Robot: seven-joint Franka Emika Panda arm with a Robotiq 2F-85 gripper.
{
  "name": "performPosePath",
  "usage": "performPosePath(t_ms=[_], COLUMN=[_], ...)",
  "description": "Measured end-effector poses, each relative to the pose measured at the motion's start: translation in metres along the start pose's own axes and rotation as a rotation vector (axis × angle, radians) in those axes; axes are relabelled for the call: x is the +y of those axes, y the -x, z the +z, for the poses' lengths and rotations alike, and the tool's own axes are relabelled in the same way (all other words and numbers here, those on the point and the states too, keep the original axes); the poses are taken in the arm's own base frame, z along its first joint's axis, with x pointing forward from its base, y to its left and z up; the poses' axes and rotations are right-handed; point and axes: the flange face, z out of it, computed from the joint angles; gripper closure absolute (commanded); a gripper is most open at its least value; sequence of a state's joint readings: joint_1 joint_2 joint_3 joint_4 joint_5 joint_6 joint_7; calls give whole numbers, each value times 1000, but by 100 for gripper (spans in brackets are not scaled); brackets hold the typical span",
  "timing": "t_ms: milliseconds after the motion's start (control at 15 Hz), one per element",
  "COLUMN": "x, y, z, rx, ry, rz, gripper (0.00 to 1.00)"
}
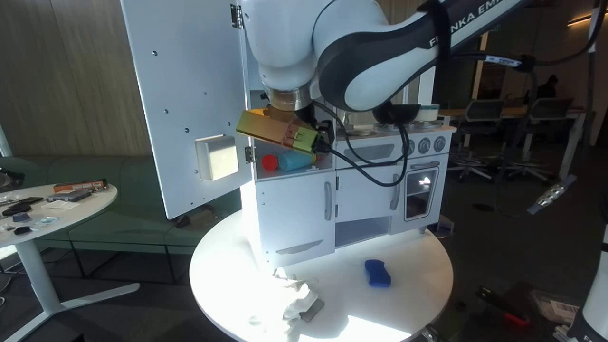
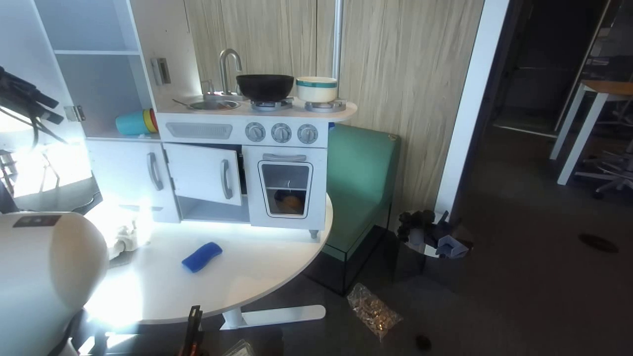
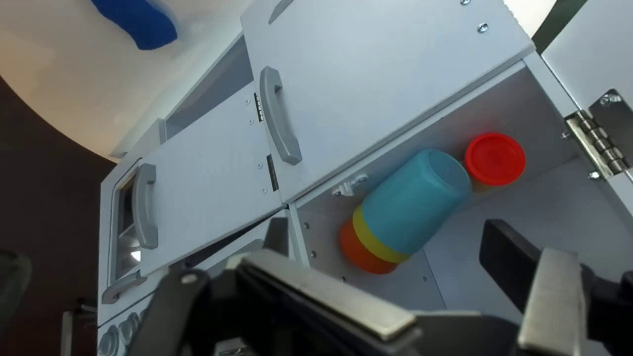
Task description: Open the cabinet door and move the objects from the lower shelf onto the top shelf
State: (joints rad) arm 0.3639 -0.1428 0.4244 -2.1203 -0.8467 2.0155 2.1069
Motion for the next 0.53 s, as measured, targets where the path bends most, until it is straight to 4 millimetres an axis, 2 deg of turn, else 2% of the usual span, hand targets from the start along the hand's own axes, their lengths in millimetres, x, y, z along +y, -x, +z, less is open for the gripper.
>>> performPosePath(t_ms=[133, 200, 333, 533], x=[-10, -17, -31, -48], y=[-18, -26, -35, -41], z=[-12, -11, 2, 36], rx=[15, 14, 7, -8], ry=[10, 9, -1, -34], rz=[42, 59, 75, 77], gripper=[0, 0, 0, 0])
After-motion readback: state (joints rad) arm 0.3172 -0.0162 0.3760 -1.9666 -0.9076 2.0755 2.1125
